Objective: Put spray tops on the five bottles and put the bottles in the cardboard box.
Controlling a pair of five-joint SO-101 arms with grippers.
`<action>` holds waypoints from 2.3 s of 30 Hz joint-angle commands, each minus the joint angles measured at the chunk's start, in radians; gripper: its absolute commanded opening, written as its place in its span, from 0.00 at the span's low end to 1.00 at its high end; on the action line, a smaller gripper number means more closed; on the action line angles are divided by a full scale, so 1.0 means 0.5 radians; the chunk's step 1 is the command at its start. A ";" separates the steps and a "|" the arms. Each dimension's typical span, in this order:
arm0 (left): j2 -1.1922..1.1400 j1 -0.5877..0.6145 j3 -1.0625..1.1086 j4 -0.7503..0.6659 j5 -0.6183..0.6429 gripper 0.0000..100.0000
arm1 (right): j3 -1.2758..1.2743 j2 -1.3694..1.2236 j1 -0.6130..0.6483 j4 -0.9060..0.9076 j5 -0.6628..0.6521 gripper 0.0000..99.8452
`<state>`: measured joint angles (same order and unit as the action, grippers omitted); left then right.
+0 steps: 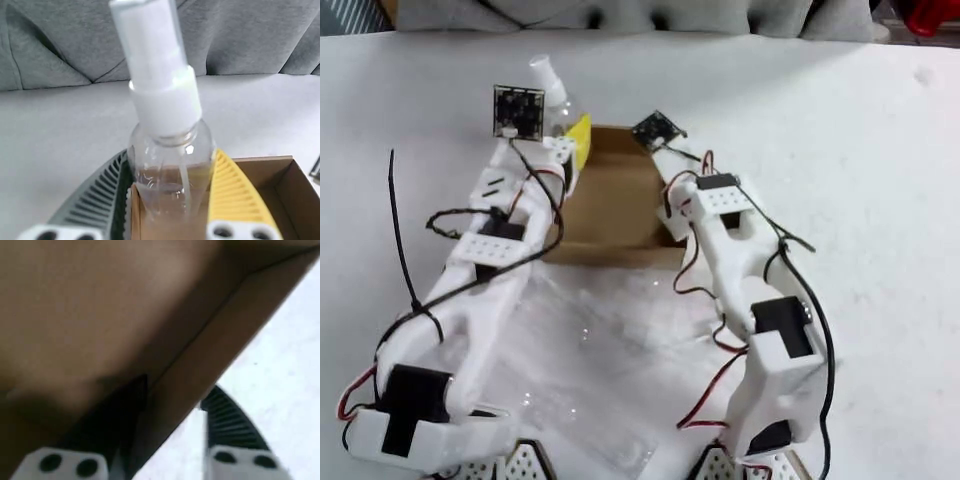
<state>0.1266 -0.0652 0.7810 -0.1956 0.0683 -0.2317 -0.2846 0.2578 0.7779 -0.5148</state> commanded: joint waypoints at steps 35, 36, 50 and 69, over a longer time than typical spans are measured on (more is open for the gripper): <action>-0.594 0.044 -0.549 0.110 -0.028 0.02 | 0.055 0.569 -0.008 0.407 0.298 0.02; -0.594 0.041 -0.549 0.110 -0.028 0.02 | 0.055 0.569 -0.008 0.410 0.298 0.02; -0.793 0.035 -0.770 0.126 -0.031 0.02 | 0.055 0.569 -0.008 0.446 0.298 0.02; -0.882 0.041 -0.746 0.114 -0.031 0.02 | 0.055 0.569 -0.008 0.446 0.298 0.02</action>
<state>-0.3307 -0.0499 0.4434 -0.1343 0.0667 -0.2317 -0.0529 0.2608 0.9927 -0.3782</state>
